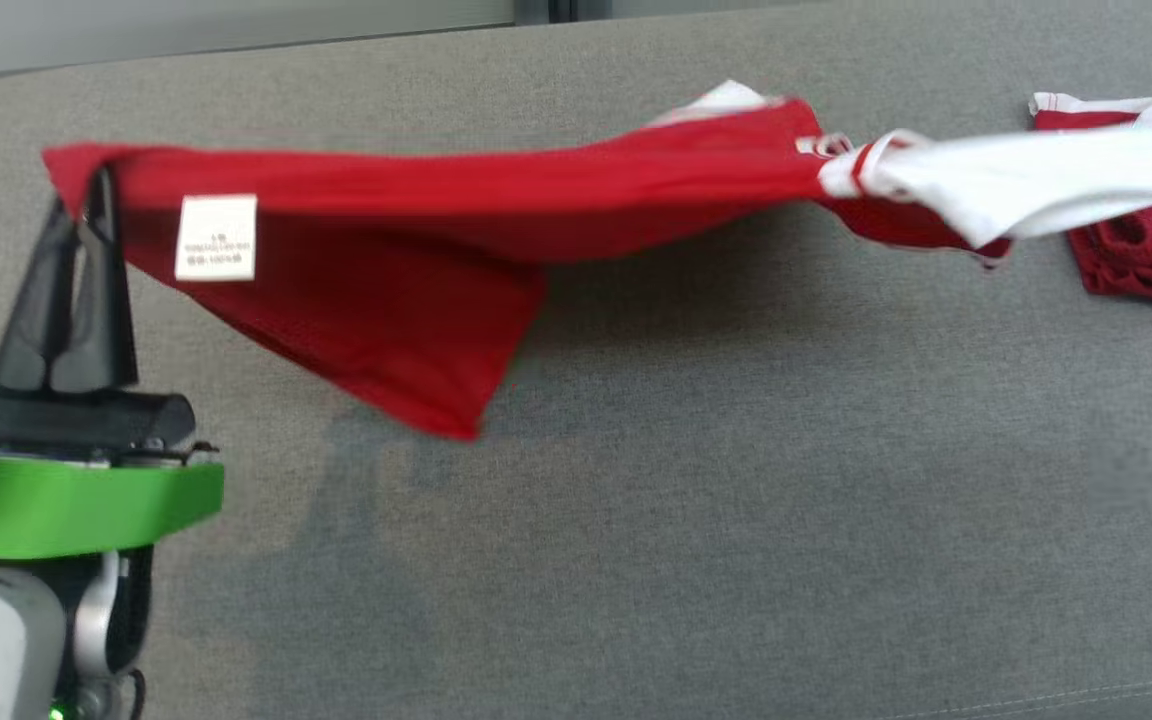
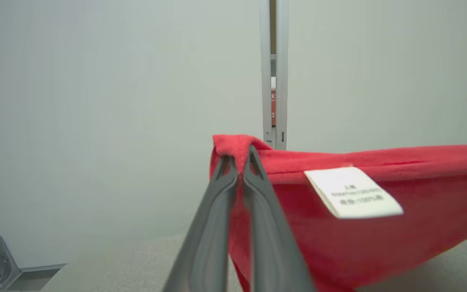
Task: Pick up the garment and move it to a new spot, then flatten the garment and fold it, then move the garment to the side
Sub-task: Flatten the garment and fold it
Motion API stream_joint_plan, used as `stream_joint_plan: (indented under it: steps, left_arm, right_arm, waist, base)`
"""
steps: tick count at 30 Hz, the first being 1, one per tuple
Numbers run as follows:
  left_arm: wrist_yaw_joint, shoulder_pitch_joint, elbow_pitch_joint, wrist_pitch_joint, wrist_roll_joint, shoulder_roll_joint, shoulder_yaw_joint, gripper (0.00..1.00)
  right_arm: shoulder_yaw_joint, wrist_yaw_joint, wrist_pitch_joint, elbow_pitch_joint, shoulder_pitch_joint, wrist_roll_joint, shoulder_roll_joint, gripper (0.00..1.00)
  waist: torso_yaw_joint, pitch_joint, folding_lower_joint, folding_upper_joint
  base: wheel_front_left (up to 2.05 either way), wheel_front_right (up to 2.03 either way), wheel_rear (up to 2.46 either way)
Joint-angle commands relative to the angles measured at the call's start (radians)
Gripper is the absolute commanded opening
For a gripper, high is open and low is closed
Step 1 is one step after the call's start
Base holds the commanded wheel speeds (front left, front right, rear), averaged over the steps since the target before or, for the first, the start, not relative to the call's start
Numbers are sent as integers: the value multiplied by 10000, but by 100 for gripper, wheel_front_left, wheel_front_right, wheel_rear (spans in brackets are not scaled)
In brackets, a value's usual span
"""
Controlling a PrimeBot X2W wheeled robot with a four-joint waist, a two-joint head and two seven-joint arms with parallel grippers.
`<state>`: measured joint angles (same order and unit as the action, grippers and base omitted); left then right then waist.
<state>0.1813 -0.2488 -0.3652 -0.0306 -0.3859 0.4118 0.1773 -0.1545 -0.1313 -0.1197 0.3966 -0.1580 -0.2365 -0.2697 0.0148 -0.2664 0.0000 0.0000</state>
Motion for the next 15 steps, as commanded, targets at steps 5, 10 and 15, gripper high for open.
stream_joint_plan:
  steps: [5,10,15]
  left_arm:
    - [0,-1716,-1236,434,399,614,-428,0]
    - [-153,-3313,-1605,905,487,870,-529,0]
    - [-376,-4370,-1044,1263,135,710,-261,0]
  right_arm:
    - [-790,12,741,1086,-1624,-4,-1070,0]
    - [-1074,12,1331,1365,-3113,-453,-1872,0]
    - [-931,12,1650,790,-4243,-1009,-2328,0]
  waist:
    - [67,672,0,0]
    - [129,854,0,0]
    - [169,710,0,0]
  base:
    - [0,0,0]
    - [0,0,0]
    - [0,0,0]
